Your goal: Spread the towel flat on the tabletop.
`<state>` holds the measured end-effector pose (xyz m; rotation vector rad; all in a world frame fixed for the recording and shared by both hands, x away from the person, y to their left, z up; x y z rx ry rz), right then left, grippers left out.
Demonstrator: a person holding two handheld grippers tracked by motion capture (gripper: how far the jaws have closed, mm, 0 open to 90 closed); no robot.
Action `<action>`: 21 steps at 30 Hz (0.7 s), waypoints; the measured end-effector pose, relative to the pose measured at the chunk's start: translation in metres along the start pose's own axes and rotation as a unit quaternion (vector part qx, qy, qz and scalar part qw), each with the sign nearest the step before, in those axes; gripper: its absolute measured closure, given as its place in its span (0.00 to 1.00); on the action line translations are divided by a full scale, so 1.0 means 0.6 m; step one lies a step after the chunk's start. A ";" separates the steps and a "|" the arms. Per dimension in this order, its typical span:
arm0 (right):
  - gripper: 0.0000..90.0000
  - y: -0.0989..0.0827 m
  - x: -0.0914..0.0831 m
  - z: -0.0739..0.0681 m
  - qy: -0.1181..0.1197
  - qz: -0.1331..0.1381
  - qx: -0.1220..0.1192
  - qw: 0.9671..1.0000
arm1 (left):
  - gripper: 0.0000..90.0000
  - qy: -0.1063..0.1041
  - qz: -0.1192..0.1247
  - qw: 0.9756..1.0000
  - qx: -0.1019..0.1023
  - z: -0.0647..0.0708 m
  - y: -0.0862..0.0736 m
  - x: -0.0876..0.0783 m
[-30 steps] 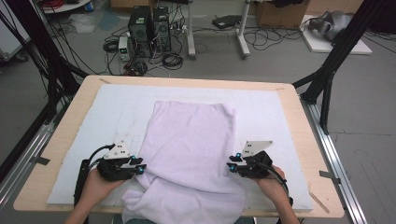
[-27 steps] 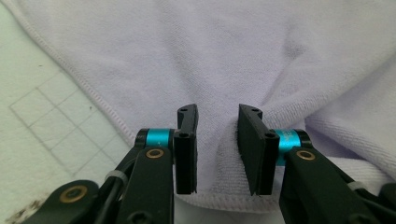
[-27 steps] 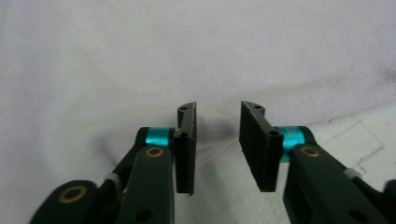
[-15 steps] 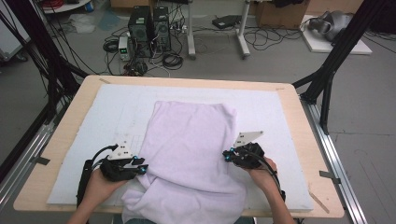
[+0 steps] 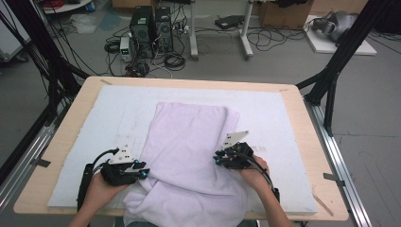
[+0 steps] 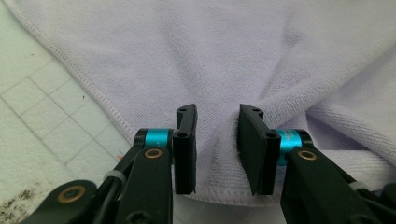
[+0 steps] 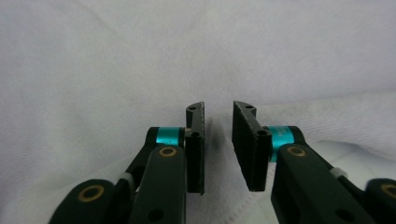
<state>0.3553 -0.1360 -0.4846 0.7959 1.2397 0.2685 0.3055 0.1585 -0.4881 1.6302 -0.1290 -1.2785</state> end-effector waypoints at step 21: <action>1.00 -0.048 -0.048 0.027 -0.004 -0.001 0.031 1.000 | 0.73 0.000 -0.004 1.000 0.000 0.002 -0.001 0.003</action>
Point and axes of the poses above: each handheld gripper's, and its own axes: x roughly forward along the jaws, y roughly out of its top, z roughly to its right, the point moved 8 cm from there along x, roughly forward along the jaws, and after that the axes turned 4 degrees about -x, right-handed, at the moved point
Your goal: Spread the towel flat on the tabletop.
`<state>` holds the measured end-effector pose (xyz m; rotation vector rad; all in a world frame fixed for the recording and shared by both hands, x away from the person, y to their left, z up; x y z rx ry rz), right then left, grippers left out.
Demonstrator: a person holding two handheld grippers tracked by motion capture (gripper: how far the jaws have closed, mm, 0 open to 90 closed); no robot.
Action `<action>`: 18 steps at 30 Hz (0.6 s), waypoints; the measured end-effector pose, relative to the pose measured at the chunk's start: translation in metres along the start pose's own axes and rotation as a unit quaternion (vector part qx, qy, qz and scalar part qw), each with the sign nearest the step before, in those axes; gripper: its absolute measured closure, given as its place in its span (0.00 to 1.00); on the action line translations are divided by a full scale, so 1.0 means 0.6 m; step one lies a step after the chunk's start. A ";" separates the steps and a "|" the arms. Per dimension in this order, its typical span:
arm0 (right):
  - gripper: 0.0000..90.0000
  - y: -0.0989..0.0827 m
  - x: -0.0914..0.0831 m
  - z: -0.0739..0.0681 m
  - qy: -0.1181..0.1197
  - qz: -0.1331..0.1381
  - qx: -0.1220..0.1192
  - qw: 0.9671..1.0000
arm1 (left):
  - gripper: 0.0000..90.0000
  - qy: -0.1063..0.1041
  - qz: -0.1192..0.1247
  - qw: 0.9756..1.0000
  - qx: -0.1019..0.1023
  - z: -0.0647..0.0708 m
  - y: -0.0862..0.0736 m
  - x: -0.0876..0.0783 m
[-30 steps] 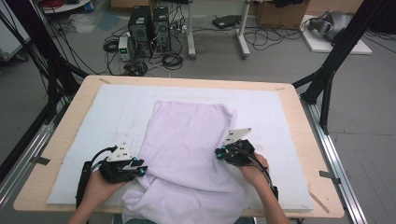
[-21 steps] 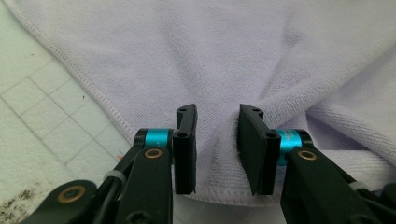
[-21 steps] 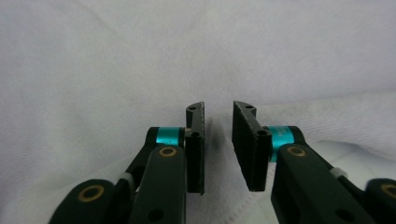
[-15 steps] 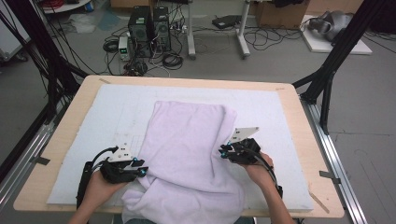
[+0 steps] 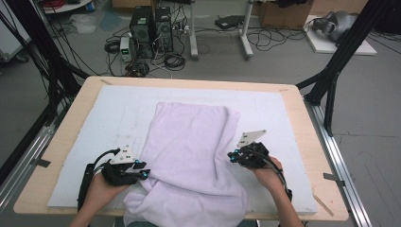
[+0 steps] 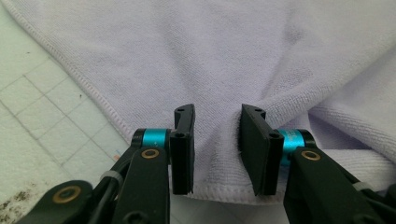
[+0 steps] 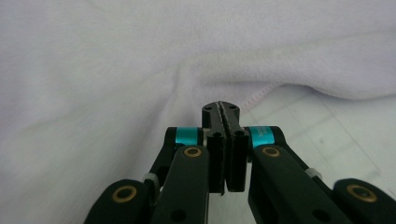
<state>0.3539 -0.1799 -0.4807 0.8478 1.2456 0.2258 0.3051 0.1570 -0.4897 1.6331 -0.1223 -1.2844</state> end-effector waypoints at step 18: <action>0.97 -0.008 0.027 -0.012 0.024 0.007 -0.002 1.000 | 0.72 -0.002 -0.003 1.000 0.002 0.000 -0.002 0.005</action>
Point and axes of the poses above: each handheld gripper's, and its own axes: x roughly forward along the jaws, y roughly out of its top, z roughly to its right, the point moved 8 cm from there along x, roughly forward along the jaws, and after that the axes turned 4 degrees about -x, right-handed, at the moved point
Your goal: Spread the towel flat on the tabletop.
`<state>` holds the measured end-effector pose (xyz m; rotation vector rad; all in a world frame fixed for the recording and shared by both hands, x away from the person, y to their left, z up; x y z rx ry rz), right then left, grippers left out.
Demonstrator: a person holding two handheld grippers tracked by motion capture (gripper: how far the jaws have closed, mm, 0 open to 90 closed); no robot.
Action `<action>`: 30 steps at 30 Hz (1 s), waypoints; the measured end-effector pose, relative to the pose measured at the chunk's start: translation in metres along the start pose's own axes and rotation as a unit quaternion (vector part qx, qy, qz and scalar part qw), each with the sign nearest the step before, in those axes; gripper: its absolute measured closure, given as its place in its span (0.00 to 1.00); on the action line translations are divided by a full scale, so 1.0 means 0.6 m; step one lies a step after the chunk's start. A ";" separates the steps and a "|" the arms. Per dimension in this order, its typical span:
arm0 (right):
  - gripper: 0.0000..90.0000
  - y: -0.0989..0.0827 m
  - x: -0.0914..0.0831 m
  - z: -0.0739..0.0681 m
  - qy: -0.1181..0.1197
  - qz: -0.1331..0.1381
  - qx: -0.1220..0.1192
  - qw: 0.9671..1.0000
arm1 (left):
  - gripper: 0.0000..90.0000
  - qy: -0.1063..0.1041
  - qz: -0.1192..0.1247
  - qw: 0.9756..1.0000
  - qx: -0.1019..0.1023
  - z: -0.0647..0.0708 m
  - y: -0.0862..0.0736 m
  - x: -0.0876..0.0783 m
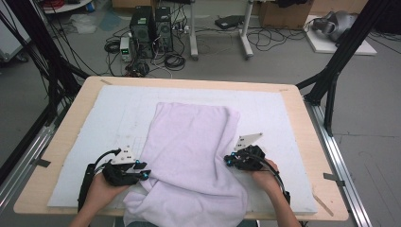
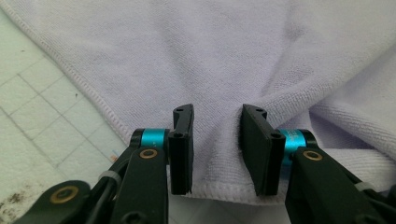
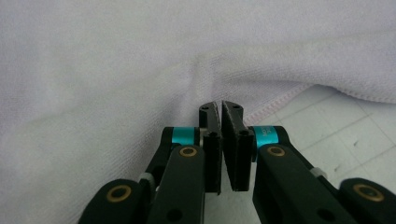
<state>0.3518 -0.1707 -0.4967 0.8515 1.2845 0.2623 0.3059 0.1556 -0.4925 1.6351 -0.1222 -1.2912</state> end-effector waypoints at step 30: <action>0.74 -0.031 -0.079 -0.012 -0.033 0.023 0.017 0.999 | 0.59 0.013 0.048 0.999 -0.022 -0.025 0.037 -0.052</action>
Point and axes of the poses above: each handheld gripper's, and its own axes: x roughly forward along the jaws, y roughly out of its top, z roughly to its right, the point moved 8 cm from there along x, roughly forward along the jaws, and after that the axes turned 4 degrees about -x, right-handed, at the moved point
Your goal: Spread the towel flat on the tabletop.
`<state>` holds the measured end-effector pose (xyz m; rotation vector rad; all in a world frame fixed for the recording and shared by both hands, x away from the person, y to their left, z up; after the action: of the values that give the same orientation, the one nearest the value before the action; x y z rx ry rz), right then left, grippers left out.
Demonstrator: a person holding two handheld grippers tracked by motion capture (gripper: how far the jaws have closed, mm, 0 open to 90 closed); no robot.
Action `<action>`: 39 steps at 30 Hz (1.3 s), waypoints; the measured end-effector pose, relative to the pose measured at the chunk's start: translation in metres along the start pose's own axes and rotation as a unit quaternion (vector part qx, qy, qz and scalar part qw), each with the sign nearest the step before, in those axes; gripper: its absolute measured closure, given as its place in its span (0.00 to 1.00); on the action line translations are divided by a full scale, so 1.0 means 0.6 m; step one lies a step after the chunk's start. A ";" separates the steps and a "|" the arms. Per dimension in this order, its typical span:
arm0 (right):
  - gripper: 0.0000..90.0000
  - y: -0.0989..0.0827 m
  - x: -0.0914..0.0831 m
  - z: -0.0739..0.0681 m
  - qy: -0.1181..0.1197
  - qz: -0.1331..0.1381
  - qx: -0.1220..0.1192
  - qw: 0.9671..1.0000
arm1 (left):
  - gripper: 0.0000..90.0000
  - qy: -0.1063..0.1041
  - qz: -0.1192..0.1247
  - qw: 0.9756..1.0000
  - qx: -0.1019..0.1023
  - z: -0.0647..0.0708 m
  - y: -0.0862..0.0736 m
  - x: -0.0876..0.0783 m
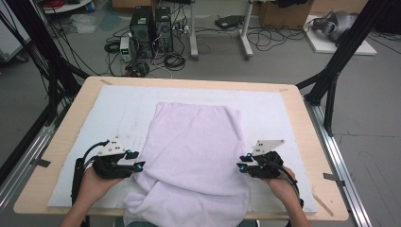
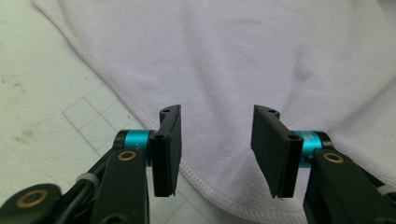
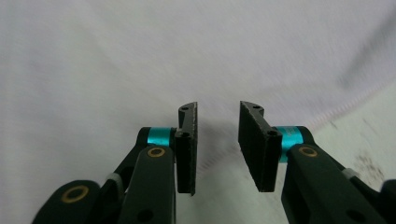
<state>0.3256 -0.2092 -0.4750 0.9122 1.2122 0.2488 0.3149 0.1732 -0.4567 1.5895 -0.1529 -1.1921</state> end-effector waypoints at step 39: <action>0.83 0.057 0.008 -0.041 0.017 0.017 -0.060 0.998 | 0.67 0.019 -0.014 0.999 0.028 -0.013 0.030 0.034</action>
<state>0.3158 -0.1733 -0.4553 0.8273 1.2004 0.3613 0.3387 0.1584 -0.4552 1.6667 -0.1407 -1.1866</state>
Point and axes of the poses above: each handheld gripper's, and its own axes: x roughly forward along the jaws, y roughly out of its top, z roughly to its right, the point moved 8 cm from there along x, roughly forward along the jaws, and after that the axes turned 4 degrees about -x, right-handed, at the moved point
